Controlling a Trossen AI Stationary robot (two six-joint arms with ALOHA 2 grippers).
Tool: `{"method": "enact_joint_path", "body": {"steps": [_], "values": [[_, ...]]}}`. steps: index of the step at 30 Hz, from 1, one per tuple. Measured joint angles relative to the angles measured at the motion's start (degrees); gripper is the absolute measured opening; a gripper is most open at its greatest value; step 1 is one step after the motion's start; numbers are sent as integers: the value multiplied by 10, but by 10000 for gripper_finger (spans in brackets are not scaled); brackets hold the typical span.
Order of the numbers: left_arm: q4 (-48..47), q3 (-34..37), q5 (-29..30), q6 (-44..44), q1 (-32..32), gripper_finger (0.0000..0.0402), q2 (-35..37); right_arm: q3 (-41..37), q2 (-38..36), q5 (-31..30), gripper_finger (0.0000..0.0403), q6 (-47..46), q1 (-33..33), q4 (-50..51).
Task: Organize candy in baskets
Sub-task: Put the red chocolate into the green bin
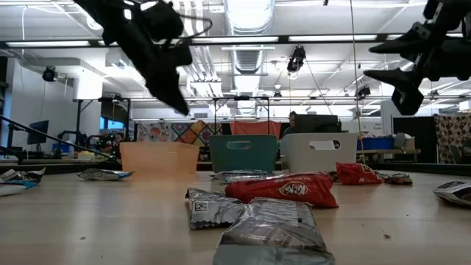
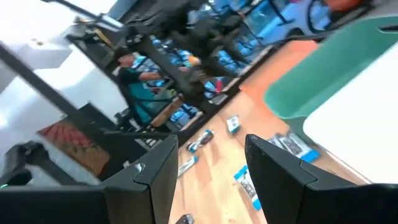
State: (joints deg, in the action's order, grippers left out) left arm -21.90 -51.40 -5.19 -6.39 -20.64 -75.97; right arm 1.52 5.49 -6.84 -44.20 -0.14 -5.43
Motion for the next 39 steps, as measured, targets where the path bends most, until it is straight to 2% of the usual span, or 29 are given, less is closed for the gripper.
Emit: {"method": "enact_joint_path", "body": {"steps": [3, 7, 13, 18, 28, 33, 39], "values": [[42, 21, -90, 56, 21, 151, 35, 0, 25, -3, 178, -29, 0, 1], [135, 79, -109, 128, 79, 151, 89, 0, 66, 6, 178, -61, 0, 2], [210, 162, -33, 197, 176, 151, 160, 31, 145, 24, 178, -53, 7, 15], [225, 201, 15, 230, 219, 151, 195, 122, 234, 23, 178, 7, 24, 111], [259, 258, 31, 263, 258, 151, 237, 314, 436, 23, 178, 211, 63, 311], [269, 278, 32, 284, 269, 151, 245, 379, 536, 23, 178, 282, 84, 369], [285, 287, 33, 284, 271, 151, 244, 438, 646, 22, 178, 328, 94, 381]]}}
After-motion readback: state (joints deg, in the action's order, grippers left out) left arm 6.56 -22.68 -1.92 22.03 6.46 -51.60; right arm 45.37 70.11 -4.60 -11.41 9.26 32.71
